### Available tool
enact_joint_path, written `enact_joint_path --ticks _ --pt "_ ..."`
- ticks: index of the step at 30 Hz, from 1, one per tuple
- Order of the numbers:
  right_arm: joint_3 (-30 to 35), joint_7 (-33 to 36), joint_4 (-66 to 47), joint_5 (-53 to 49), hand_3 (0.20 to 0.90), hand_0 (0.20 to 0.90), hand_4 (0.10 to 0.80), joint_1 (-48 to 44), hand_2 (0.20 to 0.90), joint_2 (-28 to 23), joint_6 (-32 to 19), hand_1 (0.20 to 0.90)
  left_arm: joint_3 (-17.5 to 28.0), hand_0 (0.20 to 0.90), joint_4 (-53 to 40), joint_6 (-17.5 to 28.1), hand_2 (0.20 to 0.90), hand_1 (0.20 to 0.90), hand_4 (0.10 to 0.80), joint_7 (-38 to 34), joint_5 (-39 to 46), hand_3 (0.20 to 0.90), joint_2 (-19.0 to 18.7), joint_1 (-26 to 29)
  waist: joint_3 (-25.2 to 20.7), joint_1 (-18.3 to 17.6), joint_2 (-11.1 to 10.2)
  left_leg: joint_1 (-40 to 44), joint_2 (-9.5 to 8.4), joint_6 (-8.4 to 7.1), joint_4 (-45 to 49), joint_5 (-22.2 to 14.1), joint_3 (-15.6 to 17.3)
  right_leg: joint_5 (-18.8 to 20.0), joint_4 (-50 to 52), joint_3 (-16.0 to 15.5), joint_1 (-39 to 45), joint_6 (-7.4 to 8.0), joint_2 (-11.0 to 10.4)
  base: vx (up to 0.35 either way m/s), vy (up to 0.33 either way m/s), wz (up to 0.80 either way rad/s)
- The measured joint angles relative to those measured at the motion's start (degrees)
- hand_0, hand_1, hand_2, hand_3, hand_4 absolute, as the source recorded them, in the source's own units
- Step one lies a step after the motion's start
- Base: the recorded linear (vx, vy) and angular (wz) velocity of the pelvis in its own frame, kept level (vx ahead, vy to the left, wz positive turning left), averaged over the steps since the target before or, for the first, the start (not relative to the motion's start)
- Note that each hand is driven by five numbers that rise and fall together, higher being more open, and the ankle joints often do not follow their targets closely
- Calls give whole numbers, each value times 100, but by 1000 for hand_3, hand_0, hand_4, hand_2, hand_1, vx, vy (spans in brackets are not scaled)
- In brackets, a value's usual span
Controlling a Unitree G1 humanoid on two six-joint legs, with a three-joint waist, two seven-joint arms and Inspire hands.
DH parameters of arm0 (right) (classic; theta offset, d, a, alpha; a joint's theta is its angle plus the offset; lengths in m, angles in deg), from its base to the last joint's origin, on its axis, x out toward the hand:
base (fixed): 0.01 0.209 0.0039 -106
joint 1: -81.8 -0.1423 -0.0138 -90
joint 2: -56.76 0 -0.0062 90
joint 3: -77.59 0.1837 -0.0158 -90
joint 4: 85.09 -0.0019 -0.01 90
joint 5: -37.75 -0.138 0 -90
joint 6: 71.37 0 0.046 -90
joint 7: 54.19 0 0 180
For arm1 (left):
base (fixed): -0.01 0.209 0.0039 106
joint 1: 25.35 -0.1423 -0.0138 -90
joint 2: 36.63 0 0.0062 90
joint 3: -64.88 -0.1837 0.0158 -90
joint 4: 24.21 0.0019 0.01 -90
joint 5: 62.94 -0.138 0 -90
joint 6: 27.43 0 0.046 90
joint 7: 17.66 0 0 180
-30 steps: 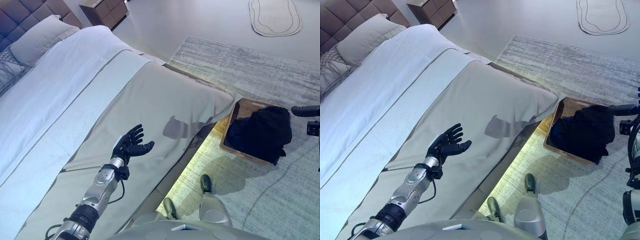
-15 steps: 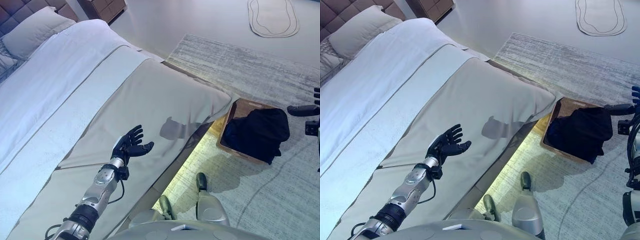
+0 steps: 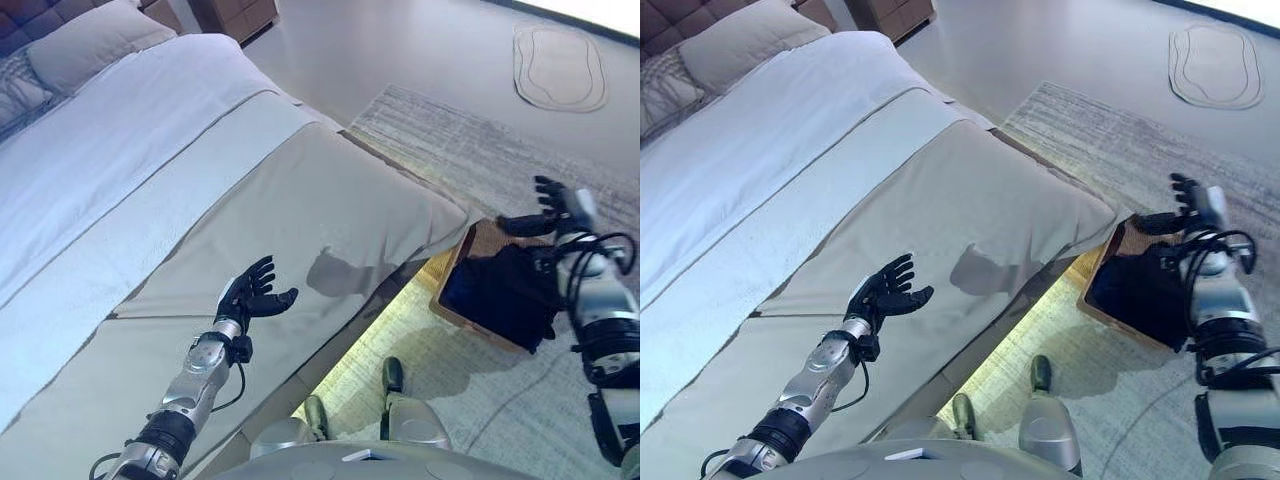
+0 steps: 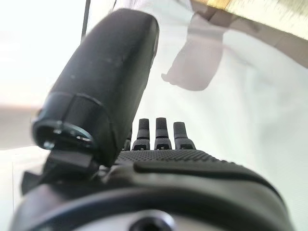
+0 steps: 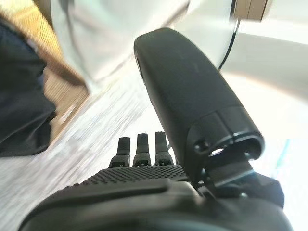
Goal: Pick up the clothes from the bed and place them into the basket
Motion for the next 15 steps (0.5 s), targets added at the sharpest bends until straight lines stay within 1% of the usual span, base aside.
enact_joint_path --ticks 2,7,8,9,11,15 --pt "-163 17 -53 119 900 900 800 171 900 337 -161 900 63 900 24 1 900 900 800 -93 -6 900 64 -113 -49 85 -108 12 8 -20 -4 14 -150 -1 0 -135 82 -1 -13 -24 48 30" --pt "-478 116 -344 363 900 900 800 480 900 824 -396 900 352 900 189 4 900 900 800 -189 -79 900 132 -343 -137 345 -256 3 10 -35 -41 61 -343 -4 -1 -310 158 -1 -39 -23 58 24" --pt "-487 165 -487 495 900 900 800 597 900 1028 -473 900 464 900 205 7 900 900 800 -206 -141 900 130 -469 -169 408 -290 -22 10 -38 -49 76 -396 -6 -1 -378 167 1 -49 -20 65 25" --pt "-547 196 -504 623 900 900 800 646 900 1115 -542 900 535 900 221 7 900 900 800 -223 -202 900 139 -538 -191 439 -310 -35 6 -41 -50 84 -466 -17 -1 -440 174 15 -63 -26 72 31" --pt "-749 188 -548 761 900 900 800 710 900 1132 -565 900 602 900 232 7 900 900 800 -229 -242 900 154 -624 -200 554 -325 -49 -15 -46 -78 135 -548 -19 -1 -520 190 16 -95 -29 62 29" --pt "-885 191 -558 1127 900 900 800 878 900 1313 -630 900 616 900 233 10 900 900 800 -225 -388 900 176 -745 -258 669 -335 -86 -60 -22 -101 172 -729 -32 -1 -674 257 33 -163 -28 55 24"
